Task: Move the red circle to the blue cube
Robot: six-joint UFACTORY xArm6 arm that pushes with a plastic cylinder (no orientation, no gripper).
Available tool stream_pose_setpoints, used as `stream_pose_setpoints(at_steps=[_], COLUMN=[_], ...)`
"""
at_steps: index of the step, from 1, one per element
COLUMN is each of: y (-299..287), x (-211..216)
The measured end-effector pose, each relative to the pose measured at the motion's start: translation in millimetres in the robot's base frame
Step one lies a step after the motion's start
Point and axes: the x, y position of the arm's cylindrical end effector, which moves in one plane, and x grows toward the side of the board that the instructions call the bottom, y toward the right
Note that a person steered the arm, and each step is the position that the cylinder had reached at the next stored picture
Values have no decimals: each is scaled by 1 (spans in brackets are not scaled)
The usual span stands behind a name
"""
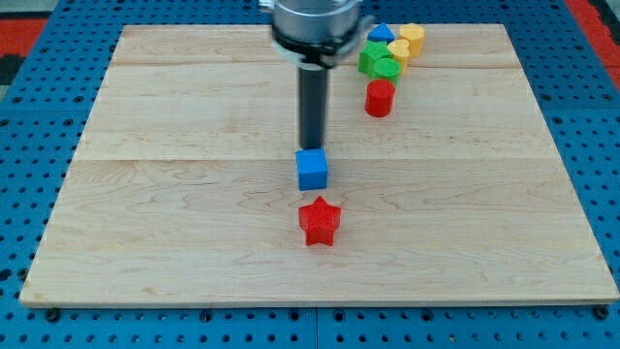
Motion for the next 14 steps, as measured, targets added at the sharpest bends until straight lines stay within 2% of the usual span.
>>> stream_pose_setpoints(at_steps=[1,2,4,5,6,7,8,9,10,12,14], y=[-48,7,214,233,209,191,162,145,117,73,-12], x=[-35,-47,-21,-71,-73,-55,-59,-81,-79,-51,-61])
